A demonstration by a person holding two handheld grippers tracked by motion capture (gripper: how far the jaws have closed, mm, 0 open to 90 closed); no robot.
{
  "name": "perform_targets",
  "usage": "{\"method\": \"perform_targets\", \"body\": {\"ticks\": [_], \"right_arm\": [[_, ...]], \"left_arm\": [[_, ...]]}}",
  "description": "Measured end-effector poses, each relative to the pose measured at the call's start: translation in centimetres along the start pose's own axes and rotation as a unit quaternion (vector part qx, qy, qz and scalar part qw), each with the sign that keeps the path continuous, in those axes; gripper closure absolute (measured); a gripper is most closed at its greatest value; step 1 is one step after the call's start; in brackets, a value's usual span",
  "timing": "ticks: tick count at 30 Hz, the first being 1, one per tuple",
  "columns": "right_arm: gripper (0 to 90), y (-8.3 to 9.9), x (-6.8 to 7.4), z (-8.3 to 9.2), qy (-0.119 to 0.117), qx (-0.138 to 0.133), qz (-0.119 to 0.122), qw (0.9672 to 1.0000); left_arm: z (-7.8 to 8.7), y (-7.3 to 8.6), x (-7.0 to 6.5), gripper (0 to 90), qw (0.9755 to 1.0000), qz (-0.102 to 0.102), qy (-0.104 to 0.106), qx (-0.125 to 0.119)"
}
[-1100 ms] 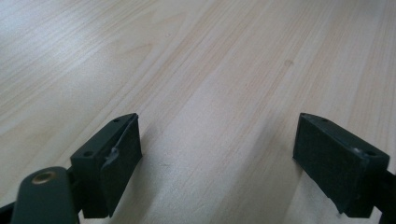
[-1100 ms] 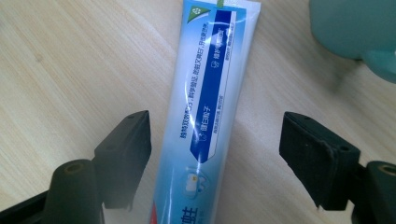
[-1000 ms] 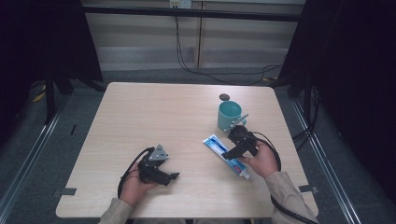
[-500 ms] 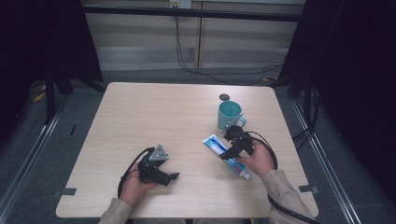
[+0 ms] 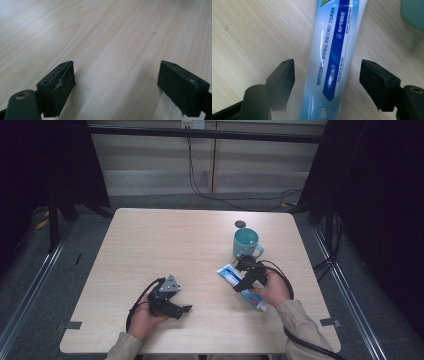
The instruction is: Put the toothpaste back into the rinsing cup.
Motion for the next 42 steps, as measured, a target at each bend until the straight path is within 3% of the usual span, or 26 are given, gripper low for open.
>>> {"method": "perform_targets", "body": {"ticks": [28,33,42], "right_arm": [[33.7,-0.2,0.0,-1.6,0.007,0.035,0.003,0.9994],[35.9,-0.1,0.1,-2.0,0.011,0.040,0.012,0.9991],[43.6,0.0,0.1,-1.9,-0.003,0.043,-0.002,0.9991]], "left_arm": [[0.0,0.0,0.0,14.0,1.0000,0.000,0.001,0.001],[0.0,0.0,0.0,14.0,1.0000,-0.001,0.001,0.001],[0.0,0.0,0.0,14.0,1.0000,-0.001,0.001,0.001]]}}
Point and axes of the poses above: each handheld gripper's, and its own axes: z roughly backward along the jaws, y roughly out of its underside, x roughly to its left, the point moved 9 cm from there along -z, roughly forward along the jaws, and after that the axes turned 4 degrees about y, right-handed, at the moved point
